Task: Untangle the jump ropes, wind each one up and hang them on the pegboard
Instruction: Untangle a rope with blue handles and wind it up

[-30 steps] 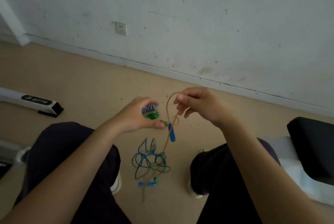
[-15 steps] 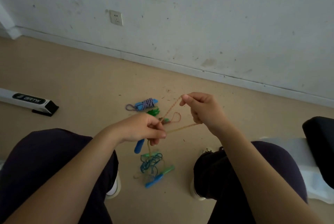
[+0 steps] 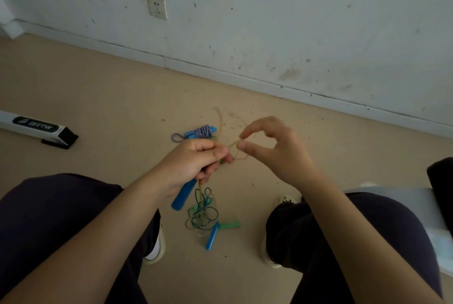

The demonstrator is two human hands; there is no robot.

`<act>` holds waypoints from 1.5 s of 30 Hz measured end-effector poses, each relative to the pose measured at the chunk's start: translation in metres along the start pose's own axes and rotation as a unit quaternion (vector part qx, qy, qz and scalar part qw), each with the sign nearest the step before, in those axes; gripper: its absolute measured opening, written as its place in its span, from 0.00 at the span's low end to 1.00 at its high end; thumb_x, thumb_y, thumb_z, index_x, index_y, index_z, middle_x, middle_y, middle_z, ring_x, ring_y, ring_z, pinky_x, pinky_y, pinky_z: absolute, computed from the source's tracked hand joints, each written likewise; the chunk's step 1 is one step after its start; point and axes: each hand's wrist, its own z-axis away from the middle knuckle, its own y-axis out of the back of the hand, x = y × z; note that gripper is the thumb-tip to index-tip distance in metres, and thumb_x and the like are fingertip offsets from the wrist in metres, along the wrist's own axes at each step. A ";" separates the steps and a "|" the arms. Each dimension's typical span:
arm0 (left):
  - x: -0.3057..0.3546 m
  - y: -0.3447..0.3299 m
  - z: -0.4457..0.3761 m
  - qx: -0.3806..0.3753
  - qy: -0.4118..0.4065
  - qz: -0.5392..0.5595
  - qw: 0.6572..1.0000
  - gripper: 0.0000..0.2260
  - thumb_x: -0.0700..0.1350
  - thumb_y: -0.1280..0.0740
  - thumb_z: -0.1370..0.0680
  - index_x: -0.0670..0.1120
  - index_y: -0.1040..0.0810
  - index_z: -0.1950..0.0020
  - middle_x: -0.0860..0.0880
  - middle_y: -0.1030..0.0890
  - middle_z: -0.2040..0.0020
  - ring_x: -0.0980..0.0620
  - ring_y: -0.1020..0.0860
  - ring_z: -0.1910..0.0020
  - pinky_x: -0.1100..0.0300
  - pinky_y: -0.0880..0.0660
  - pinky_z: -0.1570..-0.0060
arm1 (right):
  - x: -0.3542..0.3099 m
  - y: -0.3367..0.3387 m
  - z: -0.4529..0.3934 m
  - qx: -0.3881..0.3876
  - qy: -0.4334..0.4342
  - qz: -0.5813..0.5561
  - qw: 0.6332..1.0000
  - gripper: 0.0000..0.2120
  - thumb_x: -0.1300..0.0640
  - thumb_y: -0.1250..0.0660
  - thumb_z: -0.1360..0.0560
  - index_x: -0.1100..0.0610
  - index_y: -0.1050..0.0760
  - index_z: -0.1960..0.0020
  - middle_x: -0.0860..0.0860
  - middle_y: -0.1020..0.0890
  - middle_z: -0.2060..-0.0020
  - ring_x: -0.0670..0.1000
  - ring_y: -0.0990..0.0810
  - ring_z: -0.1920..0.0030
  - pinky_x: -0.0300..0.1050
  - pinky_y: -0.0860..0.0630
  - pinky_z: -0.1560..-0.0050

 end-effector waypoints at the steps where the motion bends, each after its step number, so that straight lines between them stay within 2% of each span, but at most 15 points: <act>1: 0.001 -0.001 0.001 -0.013 0.006 0.005 1.000 0.11 0.47 0.35 0.20 0.43 0.16 0.55 0.49 0.31 0.72 0.55 0.38 0.76 0.61 0.35 0.71 | -0.002 -0.003 0.001 -0.027 0.003 -0.021 0.999 0.09 0.52 0.24 0.29 0.51 0.18 0.51 0.46 0.18 0.51 0.41 0.22 0.47 0.26 0.34 0.46; 7: 0.006 0.001 0.008 -0.066 0.011 -0.009 0.998 0.15 0.50 0.34 0.22 0.40 0.16 0.50 0.49 0.28 0.71 0.54 0.35 0.74 0.62 0.33 0.69 | -0.011 -0.003 0.006 -0.103 -0.015 -0.085 0.991 0.05 0.62 0.27 0.26 0.52 0.17 0.56 0.48 0.16 0.60 0.44 0.20 0.57 0.31 0.26 0.53; 11: 0.006 0.013 0.008 -0.055 0.022 -0.070 0.996 0.12 0.47 0.36 0.19 0.42 0.16 0.50 0.47 0.19 0.65 0.50 0.22 0.66 0.59 0.23 0.60 | -0.008 0.003 0.003 0.007 -0.058 -0.099 0.993 0.03 0.63 0.30 0.24 0.56 0.19 0.55 0.48 0.18 0.63 0.40 0.22 0.61 0.33 0.25 0.55; 14: 0.000 0.027 0.009 -0.056 0.057 -0.148 0.986 0.13 0.48 0.37 0.18 0.42 0.18 0.55 0.46 0.18 0.66 0.49 0.20 0.64 0.55 0.24 0.55 | -0.005 0.014 0.003 0.063 -0.086 -0.107 0.988 0.03 0.61 0.32 0.22 0.57 0.20 0.53 0.55 0.17 0.62 0.43 0.21 0.62 0.35 0.24 0.56; 16: -0.002 0.030 0.009 -0.049 0.063 -0.183 0.980 0.15 0.50 0.38 0.18 0.42 0.21 0.58 0.49 0.24 0.72 0.51 0.26 0.71 0.58 0.26 0.59 | -0.005 0.019 0.004 0.015 -0.085 -0.105 0.991 0.02 0.61 0.30 0.23 0.58 0.19 0.52 0.56 0.17 0.61 0.43 0.20 0.62 0.34 0.24 0.57; 19: 0.000 0.025 0.010 -0.059 0.049 -0.138 0.987 0.15 0.53 0.37 0.19 0.46 0.22 0.60 0.51 0.33 0.74 0.54 0.37 0.75 0.60 0.29 0.67 | -0.005 0.011 0.007 -0.102 -0.081 -0.088 0.988 0.10 0.57 0.24 0.29 0.55 0.18 0.48 0.54 0.16 0.59 0.49 0.20 0.60 0.46 0.21 0.54; 22: 0.002 0.015 0.010 -0.087 0.038 -0.103 0.990 0.14 0.54 0.36 0.21 0.46 0.21 0.59 0.50 0.32 0.74 0.54 0.39 0.77 0.62 0.37 0.73 | -0.008 -0.004 0.011 -0.157 -0.059 -0.079 0.983 0.14 0.55 0.21 0.32 0.51 0.18 0.48 0.54 0.16 0.59 0.54 0.18 0.57 0.50 0.22 0.50; 24: 0.001 0.008 0.010 -0.096 0.037 -0.106 0.989 0.15 0.53 0.36 0.21 0.43 0.20 0.56 0.48 0.28 0.73 0.54 0.36 0.78 0.61 0.37 0.74 | -0.008 -0.008 0.013 -0.175 -0.036 -0.057 0.982 0.13 0.54 0.21 0.32 0.52 0.18 0.49 0.51 0.16 0.58 0.50 0.19 0.55 0.45 0.23 0.49; 27: 0.000 0.006 0.009 -0.091 0.038 -0.107 0.989 0.16 0.55 0.34 0.24 0.42 0.17 0.53 0.47 0.23 0.70 0.52 0.31 0.76 0.62 0.35 0.75 | -0.007 -0.007 0.012 -0.151 0.012 -0.008 0.988 0.07 0.56 0.21 0.32 0.54 0.16 0.55 0.49 0.17 0.57 0.46 0.21 0.54 0.41 0.25 0.49; 30: 0.000 0.008 0.008 -0.093 0.027 -0.104 0.990 0.15 0.55 0.33 0.24 0.45 0.15 0.52 0.47 0.21 0.66 0.52 0.27 0.71 0.62 0.32 0.73 | -0.007 -0.007 0.010 -0.144 -0.027 -0.016 0.989 0.04 0.58 0.23 0.30 0.55 0.18 0.57 0.48 0.18 0.57 0.44 0.21 0.58 0.39 0.25 0.57; 33: 0.000 0.014 0.007 -0.109 0.024 -0.118 0.987 0.12 0.49 0.36 0.19 0.44 0.16 0.48 0.48 0.17 0.62 0.52 0.21 0.63 0.60 0.24 0.60 | -0.005 -0.005 0.009 -0.096 -0.030 -0.009 0.995 0.03 0.58 0.26 0.26 0.53 0.20 0.58 0.42 0.19 0.60 0.38 0.22 0.59 0.31 0.30 0.54; 37: -0.003 0.032 0.011 -0.115 0.066 -0.204 0.970 0.13 0.48 0.39 0.17 0.43 0.17 0.50 0.47 0.14 0.56 0.50 0.17 0.52 0.62 0.25 0.47 | 0.000 0.006 0.007 0.021 -0.027 -0.041 0.999 0.03 0.60 0.29 0.24 0.55 0.22 0.56 0.45 0.19 0.60 0.43 0.21 0.54 0.33 0.27 0.49; 39: -0.006 0.036 0.012 -0.104 0.060 -0.229 0.966 0.14 0.48 0.39 0.17 0.43 0.19 0.53 0.47 0.15 0.59 0.49 0.16 0.54 0.59 0.25 0.45 | 0.003 0.010 0.005 0.044 -0.034 -0.062 0.997 0.03 0.61 0.30 0.24 0.56 0.22 0.55 0.48 0.18 0.60 0.47 0.20 0.54 0.36 0.26 0.50; 42: -0.004 0.031 0.012 -0.071 0.021 -0.164 0.984 0.14 0.47 0.41 0.16 0.43 0.23 0.57 0.48 0.25 0.70 0.50 0.24 0.69 0.56 0.23 0.55 | 0.002 0.011 0.005 -0.038 -0.058 -0.089 0.994 0.04 0.60 0.28 0.25 0.55 0.23 0.53 0.52 0.16 0.61 0.51 0.18 0.57 0.40 0.23 0.53; 45: 0.001 0.022 0.013 -0.070 0.006 -0.129 0.989 0.13 0.48 0.41 0.16 0.43 0.23 0.55 0.51 0.35 0.72 0.54 0.37 0.74 0.61 0.28 0.67 | -0.002 0.004 0.009 -0.126 -0.087 -0.101 0.983 0.20 0.57 0.22 0.31 0.52 0.25 0.42 0.52 0.15 0.60 0.53 0.17 0.59 0.45 0.21 0.53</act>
